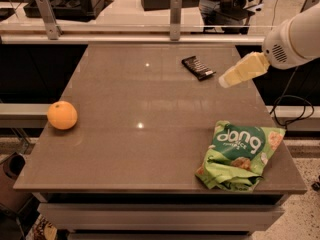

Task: Move rxbar chocolate near orange

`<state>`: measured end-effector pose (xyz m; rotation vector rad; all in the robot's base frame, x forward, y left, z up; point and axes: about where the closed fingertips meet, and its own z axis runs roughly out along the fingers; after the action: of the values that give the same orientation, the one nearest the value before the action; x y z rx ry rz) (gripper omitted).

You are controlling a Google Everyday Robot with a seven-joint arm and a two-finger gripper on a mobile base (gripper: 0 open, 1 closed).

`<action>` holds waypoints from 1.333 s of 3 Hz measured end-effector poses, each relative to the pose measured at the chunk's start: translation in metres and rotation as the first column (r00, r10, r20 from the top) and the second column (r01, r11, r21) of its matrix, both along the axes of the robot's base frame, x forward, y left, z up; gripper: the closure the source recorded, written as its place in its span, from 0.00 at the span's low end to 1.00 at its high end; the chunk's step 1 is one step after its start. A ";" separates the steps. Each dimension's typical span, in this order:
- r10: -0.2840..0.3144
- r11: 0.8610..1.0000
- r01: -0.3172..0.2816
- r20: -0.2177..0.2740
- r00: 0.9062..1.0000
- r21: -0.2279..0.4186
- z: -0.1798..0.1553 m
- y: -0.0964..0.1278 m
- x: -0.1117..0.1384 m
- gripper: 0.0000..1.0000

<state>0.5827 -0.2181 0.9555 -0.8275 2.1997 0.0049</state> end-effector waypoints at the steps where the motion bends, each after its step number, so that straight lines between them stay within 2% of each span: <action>1: -0.019 0.999 0.019 -0.014 1.000 0.046 -0.022 0.005 0.020 0.00; 2: -0.019 0.999 0.019 -0.014 1.000 0.046 -0.022 0.005 0.020 0.00; 3: -0.004 0.993 0.005 -0.005 1.000 0.120 -0.031 0.015 0.039 0.00; 4: 0.010 0.971 -0.015 0.023 1.000 0.241 -0.043 0.030 0.069 0.00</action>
Offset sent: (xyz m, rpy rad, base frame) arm 0.0175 0.0039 -0.0183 0.0406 0.0094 -0.0173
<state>0.6517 -0.1878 0.9122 -0.7010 2.1214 0.2632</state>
